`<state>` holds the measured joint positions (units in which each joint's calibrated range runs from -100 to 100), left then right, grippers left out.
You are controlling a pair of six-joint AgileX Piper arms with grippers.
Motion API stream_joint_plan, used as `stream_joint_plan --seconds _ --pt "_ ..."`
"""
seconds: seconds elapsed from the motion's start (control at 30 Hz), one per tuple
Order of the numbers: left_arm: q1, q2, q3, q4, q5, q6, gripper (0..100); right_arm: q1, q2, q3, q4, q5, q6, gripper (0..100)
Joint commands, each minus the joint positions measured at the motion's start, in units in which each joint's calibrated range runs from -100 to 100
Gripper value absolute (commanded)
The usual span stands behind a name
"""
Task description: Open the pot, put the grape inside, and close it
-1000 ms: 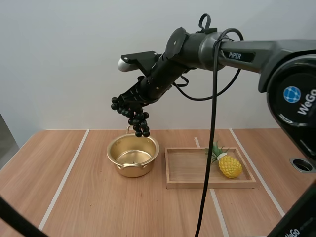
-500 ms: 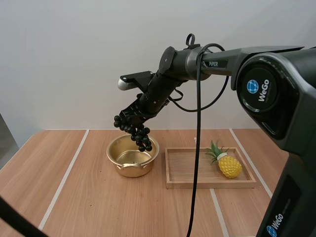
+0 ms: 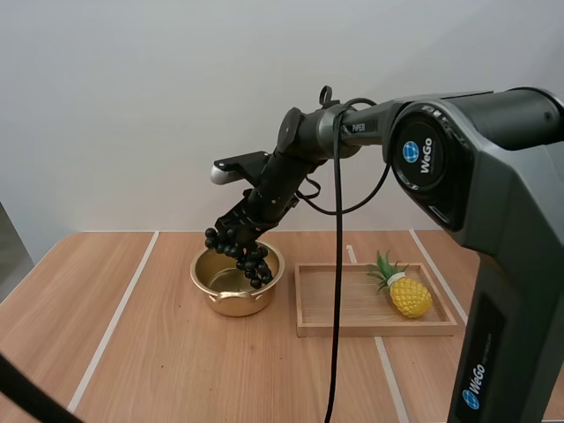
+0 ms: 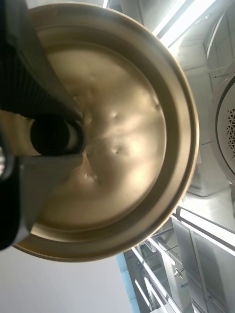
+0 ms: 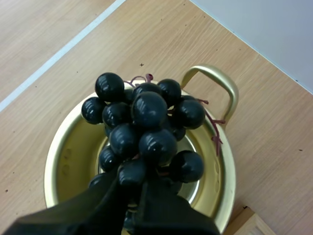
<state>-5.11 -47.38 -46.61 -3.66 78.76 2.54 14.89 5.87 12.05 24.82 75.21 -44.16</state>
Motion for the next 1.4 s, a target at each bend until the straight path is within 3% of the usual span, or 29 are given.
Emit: stream_joint_plan --seconds 0.0,0.4,1.37 --pt "-0.18 0.40 -0.29 0.95 -1.10 -0.48 0 -0.01 0.22 0.36 -0.40 0.98 -0.76 0" --pt "-0.18 0.78 -0.29 1.06 -0.04 -0.48 0 -0.01 0.55 6.43 -5.18 1.97 -0.91 0" --pt "-0.18 1.17 -0.29 1.06 3.16 -0.58 0 2.12 5.65 6.19 -5.08 -7.27 0.51 0"
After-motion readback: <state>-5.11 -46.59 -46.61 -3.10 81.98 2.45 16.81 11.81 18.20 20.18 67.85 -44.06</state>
